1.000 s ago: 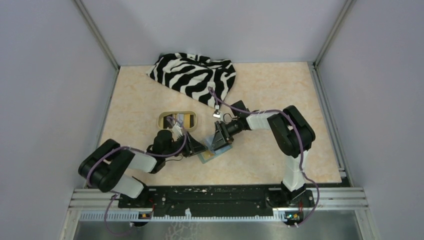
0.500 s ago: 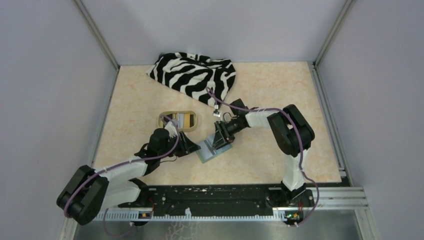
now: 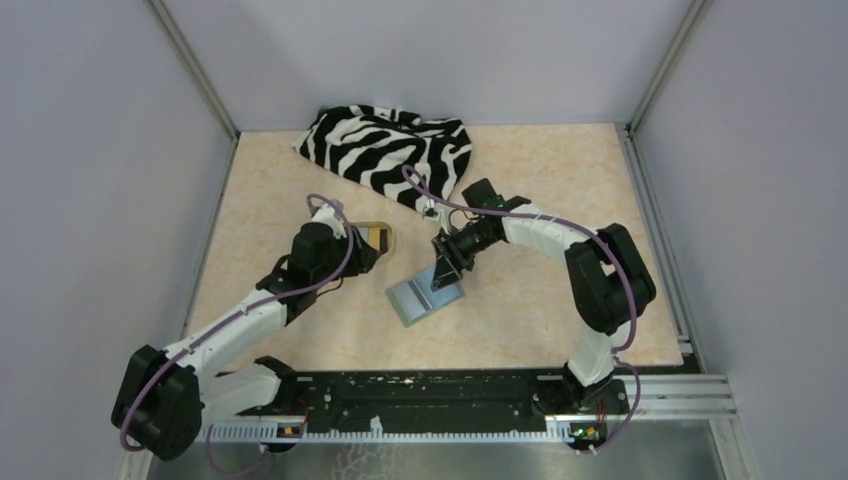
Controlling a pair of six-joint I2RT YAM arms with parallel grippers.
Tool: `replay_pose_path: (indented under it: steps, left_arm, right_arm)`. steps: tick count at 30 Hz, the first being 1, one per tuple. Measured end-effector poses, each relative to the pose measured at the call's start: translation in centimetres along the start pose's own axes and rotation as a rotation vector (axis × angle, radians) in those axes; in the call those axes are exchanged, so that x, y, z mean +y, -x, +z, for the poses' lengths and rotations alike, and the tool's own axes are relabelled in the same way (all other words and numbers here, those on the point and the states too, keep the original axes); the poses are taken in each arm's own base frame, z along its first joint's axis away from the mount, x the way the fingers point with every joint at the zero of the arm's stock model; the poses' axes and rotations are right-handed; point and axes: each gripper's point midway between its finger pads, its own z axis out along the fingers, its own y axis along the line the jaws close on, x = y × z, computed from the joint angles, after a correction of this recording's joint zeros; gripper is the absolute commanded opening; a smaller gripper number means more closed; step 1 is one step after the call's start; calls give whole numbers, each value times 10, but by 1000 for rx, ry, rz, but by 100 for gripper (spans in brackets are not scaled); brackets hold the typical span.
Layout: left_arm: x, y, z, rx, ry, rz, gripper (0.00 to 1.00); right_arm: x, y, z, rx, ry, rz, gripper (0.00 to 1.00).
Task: Put the credit cards into the card holder
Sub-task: Turn over the card slot in the card holder, then pick up the credit card from the storage box.
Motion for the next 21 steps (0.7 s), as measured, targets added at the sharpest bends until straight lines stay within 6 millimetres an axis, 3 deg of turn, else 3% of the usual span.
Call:
replay_pose_path:
  steps: [3,7,12,21]
  left_arm:
    - [13,23,5,-31,95,53,38]
    - [32,43,18,-19,237,139,38]
    - [50,43,35,77,357,229,43]
    - [51,51,63,167,464,317,53]
  right_arm:
    - [5,5,-8,-14,-16,-56,52]
    - [4,6,-14,-21,-33,-85,52]
    - [0,6,-17,-21,-46,-86,52]
    - [-3,5,-17,-18,-60,-85,52]
